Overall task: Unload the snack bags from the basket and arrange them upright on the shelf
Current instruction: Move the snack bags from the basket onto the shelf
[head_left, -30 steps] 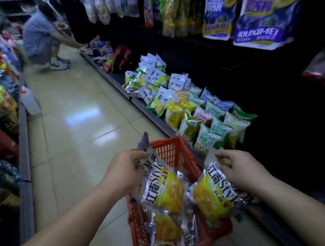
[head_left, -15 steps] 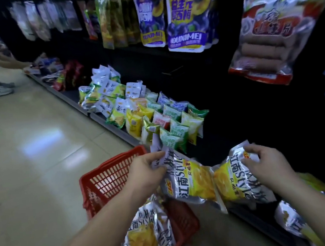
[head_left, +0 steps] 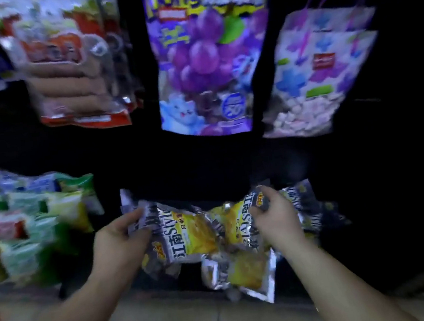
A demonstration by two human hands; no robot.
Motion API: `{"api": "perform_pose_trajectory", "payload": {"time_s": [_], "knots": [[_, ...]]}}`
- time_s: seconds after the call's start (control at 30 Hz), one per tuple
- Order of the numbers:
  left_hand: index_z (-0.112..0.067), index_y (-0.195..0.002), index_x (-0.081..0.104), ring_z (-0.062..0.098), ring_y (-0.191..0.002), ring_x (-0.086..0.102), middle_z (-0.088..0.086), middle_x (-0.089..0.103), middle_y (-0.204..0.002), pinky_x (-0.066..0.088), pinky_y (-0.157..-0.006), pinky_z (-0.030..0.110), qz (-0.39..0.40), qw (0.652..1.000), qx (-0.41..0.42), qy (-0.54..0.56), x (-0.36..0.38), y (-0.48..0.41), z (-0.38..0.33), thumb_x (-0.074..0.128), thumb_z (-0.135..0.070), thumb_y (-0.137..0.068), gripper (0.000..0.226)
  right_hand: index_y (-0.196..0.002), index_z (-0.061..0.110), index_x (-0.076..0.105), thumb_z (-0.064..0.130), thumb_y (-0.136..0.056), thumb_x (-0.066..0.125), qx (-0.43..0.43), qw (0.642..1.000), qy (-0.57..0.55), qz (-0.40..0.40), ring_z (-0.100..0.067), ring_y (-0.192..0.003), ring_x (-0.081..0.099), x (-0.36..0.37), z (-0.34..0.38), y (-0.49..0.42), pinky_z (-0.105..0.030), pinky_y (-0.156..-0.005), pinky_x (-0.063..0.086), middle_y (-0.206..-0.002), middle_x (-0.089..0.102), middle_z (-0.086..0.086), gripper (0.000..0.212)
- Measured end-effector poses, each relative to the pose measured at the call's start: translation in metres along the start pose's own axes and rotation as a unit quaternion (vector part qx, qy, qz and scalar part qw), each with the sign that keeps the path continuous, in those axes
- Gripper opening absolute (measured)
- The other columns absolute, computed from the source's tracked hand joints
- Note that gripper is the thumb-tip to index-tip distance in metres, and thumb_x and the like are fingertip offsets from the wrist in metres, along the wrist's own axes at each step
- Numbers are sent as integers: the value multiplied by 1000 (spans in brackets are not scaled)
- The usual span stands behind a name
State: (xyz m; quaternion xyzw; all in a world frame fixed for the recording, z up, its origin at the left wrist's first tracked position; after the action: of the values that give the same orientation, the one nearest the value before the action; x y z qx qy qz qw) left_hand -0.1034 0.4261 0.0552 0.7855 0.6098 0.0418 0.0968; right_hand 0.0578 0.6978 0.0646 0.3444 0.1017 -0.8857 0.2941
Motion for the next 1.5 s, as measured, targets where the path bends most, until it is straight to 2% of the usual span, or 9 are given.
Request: {"api": "perform_pose_trajectory", "payload": {"time_s": [0.2,0.43,0.57,0.67,0.77,0.93,1.07,1.3,1.5], "knots": [[-20,-120,69,6,-57,67,-6,71,-89,54,-48,17,11,996,82,-20,114,-7,-25,71,-2,-90,36,-153,29,40,25,-88,75,15,981,-129,-142,-25,-131,52,-59,-61,-22,-39,-107,45,-146,49,-1,74],[-32,-110,63,36,-97,69,10,70,-110,54,-73,41,171,980,-100,-35,164,19,66,81,-26,-79,36,-151,63,7,83,-68,65,276,960,41,16,-42,-150,2,-51,-144,-6,-57,-117,26,-166,-10,-5,103],[-36,-140,50,21,-107,65,-1,59,-124,50,-103,49,209,961,-154,-89,161,33,94,84,-21,-80,71,-153,58,15,77,-74,64,244,968,56,16,-39,-152,3,-49,-140,-11,-56,-118,28,-166,-5,-4,95],[-40,-137,53,24,-109,67,-10,54,-136,51,-99,60,216,959,-160,-94,150,41,96,88,-44,-56,89,-146,57,35,67,-79,69,195,980,4,48,-36,-143,37,-36,-126,-11,-52,-112,42,-160,26,-3,76],[-39,-123,61,17,-102,69,-12,59,-130,56,-95,53,214,962,-151,-84,131,53,91,87,-36,-70,59,-128,45,61,57,-82,73,105,989,-43,99,-23,-127,57,-17,-95,-4,-47,-103,51,-142,55,11,50],[-19,-132,57,21,-95,68,4,65,-121,61,-73,38,164,977,-131,-27,67,64,91,74,-6,-91,46,-139,20,58,59,-87,69,31,982,45,183,-23,-129,55,17,-38,16,-39,-106,46,-144,58,1,66],[-19,-132,58,20,-94,69,6,67,-120,57,-75,37,94,986,-135,-28,-23,72,101,72,-8,-92,44,-117,19,69,52,-89,70,-45,964,75,251,-16,-97,66,61,27,60,-31,-78,48,-102,69,3,44],[-11,-126,58,22,-71,63,7,68,-94,51,-57,29,-94,987,-131,-19,-197,104,141,62,4,-93,36,-112,24,73,56,-83,73,-219,875,160,401,-6,-94,67,199,137,170,-29,-88,55,-98,73,11,43],[-15,-132,61,19,-81,65,2,68,-96,52,-77,30,-205,956,-179,-113,-331,137,198,68,-20,-93,39,-114,25,73,59,-87,66,-297,784,186,512,-12,-100,68,324,194,280,-32,-90,54,-107,73,5,44]]}}
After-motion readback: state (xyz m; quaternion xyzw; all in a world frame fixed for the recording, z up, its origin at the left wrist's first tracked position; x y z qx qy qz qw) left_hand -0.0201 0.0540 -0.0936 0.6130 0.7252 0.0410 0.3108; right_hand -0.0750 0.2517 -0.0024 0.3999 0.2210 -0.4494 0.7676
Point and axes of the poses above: each hand's wrist, its own y-axis away from the middle knuckle, its own x-axis out of the palm, z = x × y, the point moved 5 cm from there along -y, towards the middle knuckle
